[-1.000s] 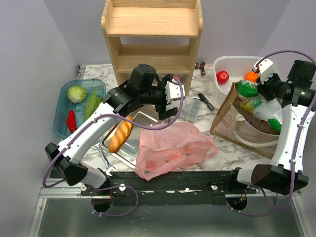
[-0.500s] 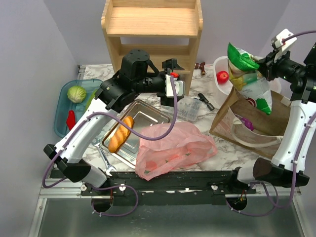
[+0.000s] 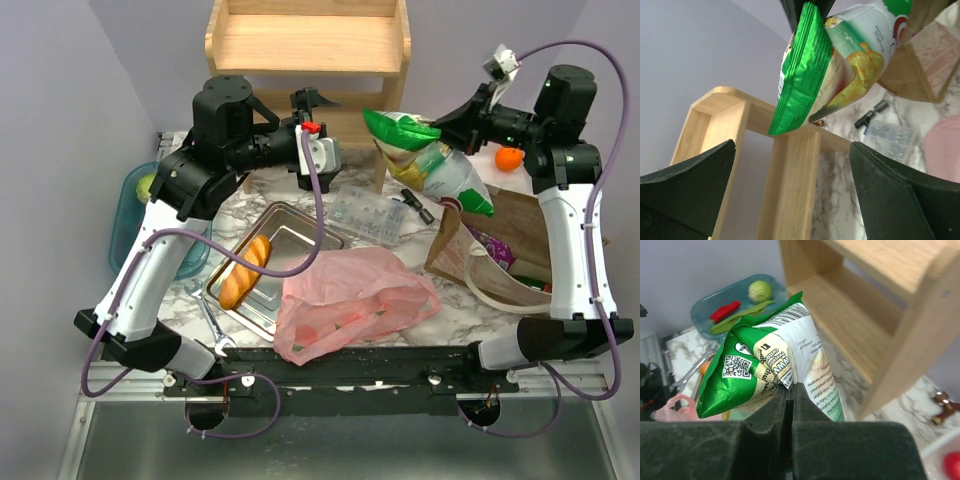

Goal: Untie the knot of the grocery bags and take out the mixed food

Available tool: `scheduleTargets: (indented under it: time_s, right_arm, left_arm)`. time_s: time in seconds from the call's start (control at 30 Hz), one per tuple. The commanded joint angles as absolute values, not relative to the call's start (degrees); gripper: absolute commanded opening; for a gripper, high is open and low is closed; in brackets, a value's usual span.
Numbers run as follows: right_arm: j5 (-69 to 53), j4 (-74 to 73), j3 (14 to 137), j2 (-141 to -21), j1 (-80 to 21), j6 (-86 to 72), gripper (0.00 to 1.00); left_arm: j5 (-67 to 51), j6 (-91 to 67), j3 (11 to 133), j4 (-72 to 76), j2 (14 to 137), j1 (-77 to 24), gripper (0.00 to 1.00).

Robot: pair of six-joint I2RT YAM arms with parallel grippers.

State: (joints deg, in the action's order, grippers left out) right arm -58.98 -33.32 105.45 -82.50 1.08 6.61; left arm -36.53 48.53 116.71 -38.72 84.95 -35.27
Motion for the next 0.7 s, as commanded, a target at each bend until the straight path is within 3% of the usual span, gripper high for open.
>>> scheduleTargets:
  time_s: [0.0, 0.2, 0.67]
  right_arm:
    - [-59.8, -39.0, 104.4, -82.7, -5.8, 12.1, 0.0]
    - [-55.7, -47.0, 103.2, -83.5, -14.8, 21.2, 0.01]
    - [-50.5, -47.6, 99.7, -82.5, -27.6, 23.3, 0.01]
  left_arm:
    - [-42.3, 48.4, 115.0, -48.7, 80.3, -35.1, 0.99]
    - [-44.2, 46.6, 112.8, -56.7, 80.4, -36.5, 0.99]
    - [-32.4, 45.7, 94.4, -47.7, 78.7, -42.0, 0.99]
